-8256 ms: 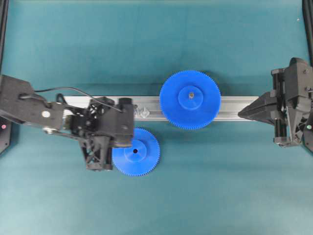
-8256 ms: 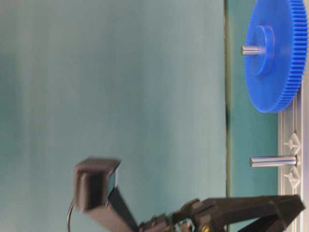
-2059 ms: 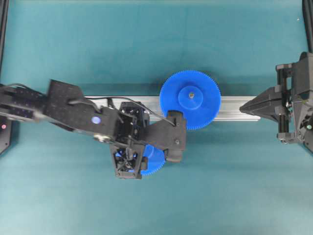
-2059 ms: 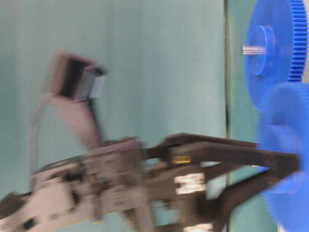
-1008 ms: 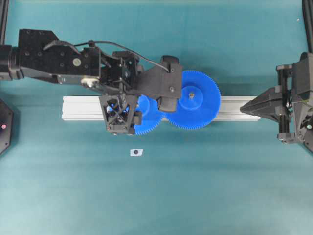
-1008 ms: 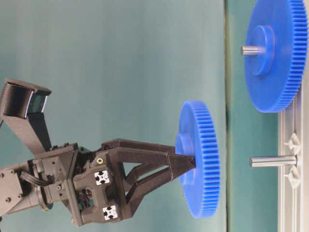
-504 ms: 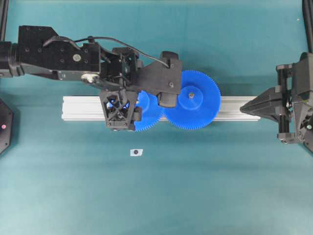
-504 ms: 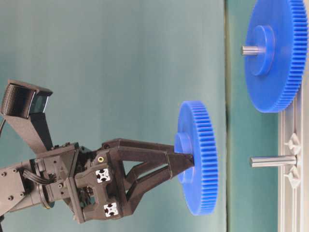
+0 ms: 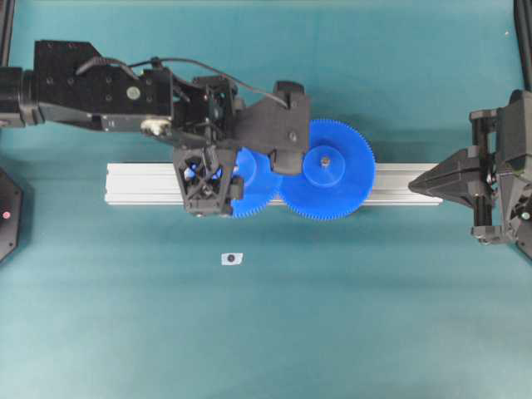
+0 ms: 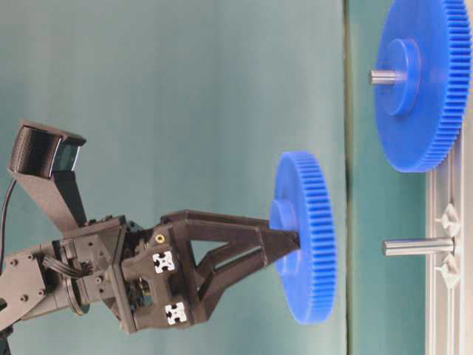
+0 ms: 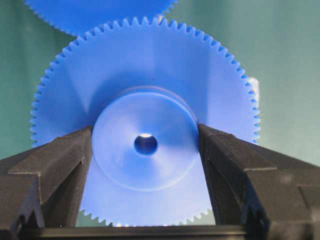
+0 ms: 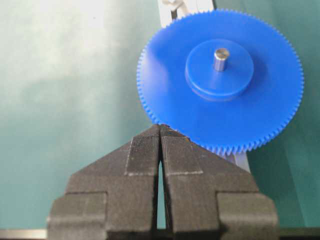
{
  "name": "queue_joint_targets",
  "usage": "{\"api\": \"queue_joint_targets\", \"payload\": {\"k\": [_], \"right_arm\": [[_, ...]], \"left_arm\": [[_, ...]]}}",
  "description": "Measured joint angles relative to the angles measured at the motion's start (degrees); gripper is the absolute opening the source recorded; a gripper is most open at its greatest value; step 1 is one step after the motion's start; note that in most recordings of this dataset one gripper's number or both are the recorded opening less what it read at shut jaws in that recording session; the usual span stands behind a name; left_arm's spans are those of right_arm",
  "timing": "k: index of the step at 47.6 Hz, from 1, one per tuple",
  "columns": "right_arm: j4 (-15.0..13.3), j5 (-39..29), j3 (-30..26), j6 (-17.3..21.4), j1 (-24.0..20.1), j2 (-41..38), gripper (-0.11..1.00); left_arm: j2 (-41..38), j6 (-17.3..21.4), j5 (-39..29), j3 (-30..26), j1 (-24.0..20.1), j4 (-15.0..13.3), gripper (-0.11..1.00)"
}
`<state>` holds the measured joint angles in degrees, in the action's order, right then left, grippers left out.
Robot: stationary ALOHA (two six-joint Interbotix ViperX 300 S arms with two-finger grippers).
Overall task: Insert the small gear onto the shaft.
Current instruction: 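Carry the gear toward the empty left shaft beside the large gear, then align the gear's bore with the shaft and push it on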
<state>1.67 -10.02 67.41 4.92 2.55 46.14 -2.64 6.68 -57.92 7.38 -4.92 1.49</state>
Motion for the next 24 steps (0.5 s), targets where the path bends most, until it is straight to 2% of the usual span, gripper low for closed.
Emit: {"api": "queue_joint_targets", "payload": {"k": [24], "right_arm": [[0.0, 1.41, 0.62, 0.0, 0.0, 0.0, 0.02]], "left_arm": [[-0.79, -0.79, 3.78, 3.6, -0.26, -0.18, 0.69]]}}
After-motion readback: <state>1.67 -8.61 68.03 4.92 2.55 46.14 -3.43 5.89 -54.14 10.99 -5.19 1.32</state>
